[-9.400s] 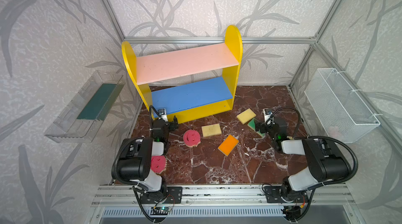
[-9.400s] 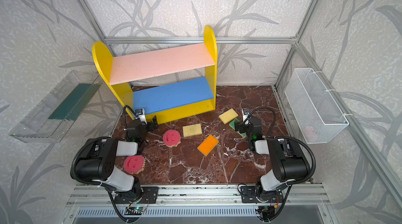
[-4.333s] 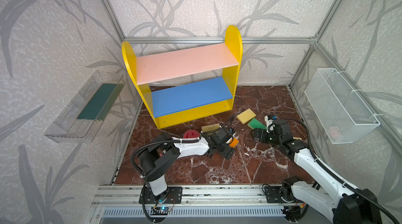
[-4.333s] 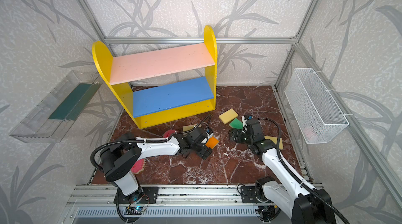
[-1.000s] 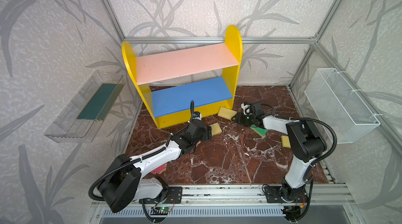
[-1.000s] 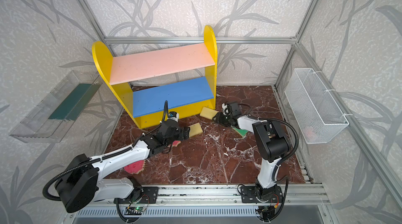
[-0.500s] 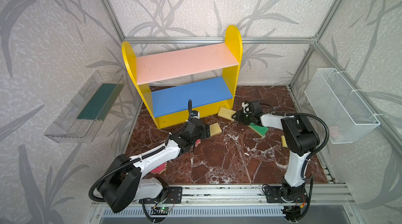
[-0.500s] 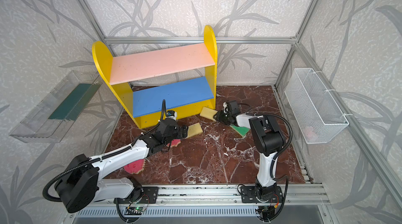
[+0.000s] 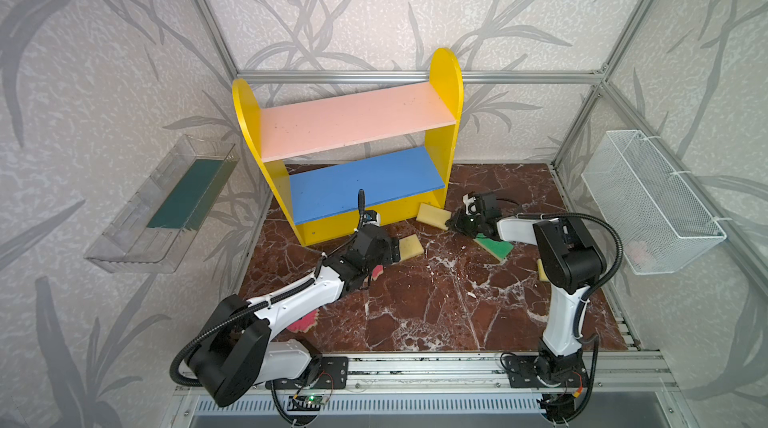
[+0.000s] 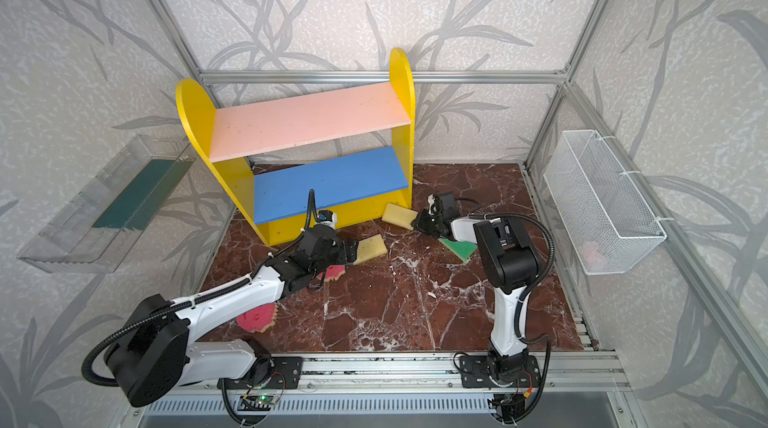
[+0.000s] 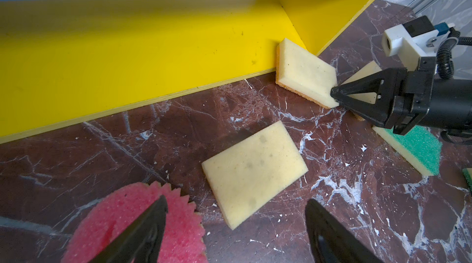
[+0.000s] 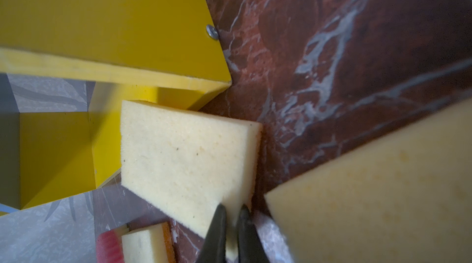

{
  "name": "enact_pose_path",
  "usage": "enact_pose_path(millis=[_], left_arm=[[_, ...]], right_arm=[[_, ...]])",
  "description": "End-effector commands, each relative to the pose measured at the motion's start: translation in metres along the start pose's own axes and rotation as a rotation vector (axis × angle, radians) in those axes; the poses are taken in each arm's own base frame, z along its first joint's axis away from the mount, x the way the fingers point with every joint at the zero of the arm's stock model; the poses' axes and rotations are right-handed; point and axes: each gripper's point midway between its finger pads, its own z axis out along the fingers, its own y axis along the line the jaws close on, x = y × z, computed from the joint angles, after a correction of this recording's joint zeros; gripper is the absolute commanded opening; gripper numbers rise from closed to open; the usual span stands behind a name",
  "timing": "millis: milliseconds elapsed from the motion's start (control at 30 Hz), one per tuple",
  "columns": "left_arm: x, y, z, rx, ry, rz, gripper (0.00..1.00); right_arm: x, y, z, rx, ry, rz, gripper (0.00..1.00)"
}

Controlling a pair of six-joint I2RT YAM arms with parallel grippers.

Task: Place and organize the cleaning sponges onto the shelf

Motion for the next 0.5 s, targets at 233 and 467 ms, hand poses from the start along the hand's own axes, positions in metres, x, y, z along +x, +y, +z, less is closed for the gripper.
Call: enact_pose_path(millis=[233, 467], left_arm=[[-0.01, 0.001, -0.016, 0.006, -0.021, -0.031, 0.86], [-0.009, 0.011, -0.029, -0.022, -0.03, -0.038, 0.86]], right_arm=[[-0.008, 0.027, -0.028, -0.063, -0.07, -0.019, 0.02], [-0.002, 0.033, -0.055, -0.059, -0.116, -0.017, 0.02]])
